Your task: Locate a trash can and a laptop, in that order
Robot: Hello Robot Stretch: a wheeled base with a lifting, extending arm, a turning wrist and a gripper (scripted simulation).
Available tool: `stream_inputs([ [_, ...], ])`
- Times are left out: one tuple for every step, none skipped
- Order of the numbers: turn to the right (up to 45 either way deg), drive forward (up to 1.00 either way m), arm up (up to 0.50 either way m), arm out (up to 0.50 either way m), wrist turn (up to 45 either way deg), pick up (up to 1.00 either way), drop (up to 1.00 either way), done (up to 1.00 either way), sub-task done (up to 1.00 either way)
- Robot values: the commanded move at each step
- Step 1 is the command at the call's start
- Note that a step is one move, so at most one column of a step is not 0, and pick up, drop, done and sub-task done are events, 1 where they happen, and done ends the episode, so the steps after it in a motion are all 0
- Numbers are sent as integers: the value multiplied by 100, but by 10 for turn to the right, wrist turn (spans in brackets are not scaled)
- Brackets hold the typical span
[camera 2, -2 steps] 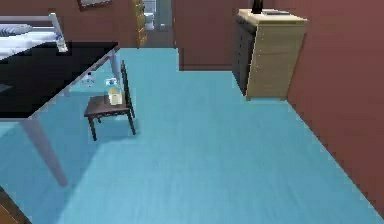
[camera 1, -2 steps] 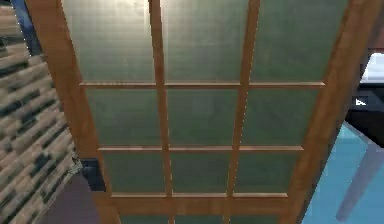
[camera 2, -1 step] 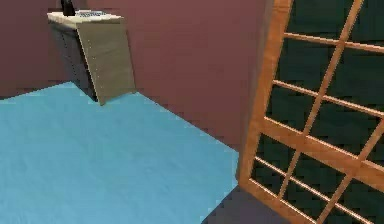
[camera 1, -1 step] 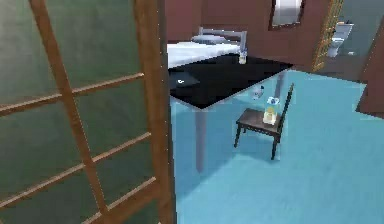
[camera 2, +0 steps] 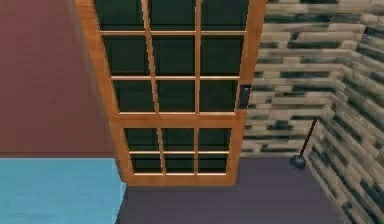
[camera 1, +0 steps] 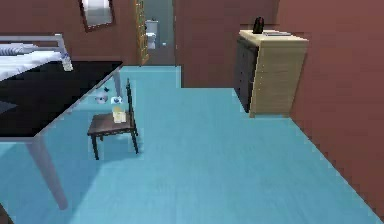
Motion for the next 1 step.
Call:
stream_inputs([
  [0,100,0,0,0,0,0,0,0],
])
